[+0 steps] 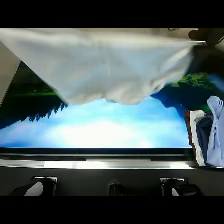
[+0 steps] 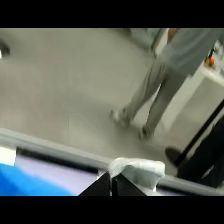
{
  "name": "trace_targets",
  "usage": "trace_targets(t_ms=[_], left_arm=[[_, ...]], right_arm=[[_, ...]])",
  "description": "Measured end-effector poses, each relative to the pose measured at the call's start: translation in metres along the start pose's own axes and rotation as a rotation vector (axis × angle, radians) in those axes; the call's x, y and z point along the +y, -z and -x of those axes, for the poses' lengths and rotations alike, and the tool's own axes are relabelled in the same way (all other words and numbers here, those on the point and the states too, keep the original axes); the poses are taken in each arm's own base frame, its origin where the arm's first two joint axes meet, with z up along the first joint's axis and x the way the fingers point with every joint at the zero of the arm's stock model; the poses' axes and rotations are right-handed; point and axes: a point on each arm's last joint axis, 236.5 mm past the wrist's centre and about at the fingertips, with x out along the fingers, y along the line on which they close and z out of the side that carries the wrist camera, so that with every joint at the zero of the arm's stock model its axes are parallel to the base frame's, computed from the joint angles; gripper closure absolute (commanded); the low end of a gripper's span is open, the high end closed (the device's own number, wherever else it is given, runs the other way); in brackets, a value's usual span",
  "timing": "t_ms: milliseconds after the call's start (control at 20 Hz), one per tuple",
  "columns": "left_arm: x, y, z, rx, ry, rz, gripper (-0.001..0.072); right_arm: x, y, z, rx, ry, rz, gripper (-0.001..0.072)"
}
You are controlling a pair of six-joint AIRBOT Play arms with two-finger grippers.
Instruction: Fold the shirts.
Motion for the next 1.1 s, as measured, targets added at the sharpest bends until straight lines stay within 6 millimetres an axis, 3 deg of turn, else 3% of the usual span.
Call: trace_targets(t_ms=[100,250,400,550,650,750,900,1100], left_arm=[[-0.048,-0.05,0.055,-0.164,0.037,-0.048,0.0683],[-0.097,-0.099,0.127,-0.373,0.06,-0.118,0.0683],[-0.114,-0.112,0.158,-0.444,0.047,-0.17,0.0683],[-0.106,-0.1,0.151,-0.39,0.016,-0.203,0.0683],[-0.085,-0.077,0.128,-0.284,-0.019,-0.205,0.0683],[-0.051,-0.043,0.096,-0.155,-0.062,-0.177,0.0683],[0.022,0.037,0.037,0.074,-0.139,-0.081,0.0683],[0.113,0.166,-0.034,0.349,-0.229,0.064,0.0683]], right_arm=[[-0.005,-0.074,0.048,-0.19,0.06,0.05,0.0667],[-0.003,-0.121,0.09,-0.322,0.101,0.087,0.0667],[-0.007,-0.13,0.098,-0.333,0.128,0.083,0.0667],[-0.025,-0.107,0.066,-0.224,0.166,0.013,0.0667],[-0.046,-0.074,0.024,-0.094,0.206,-0.038,0.0667],[-0.067,-0.036,-0.023,0.035,0.237,-0.084,0.0667],[-0.097,0.035,-0.099,0.218,0.255,-0.174,0.0666],[-0.128,0.134,-0.186,0.385,0.249,-0.337,0.0665]])
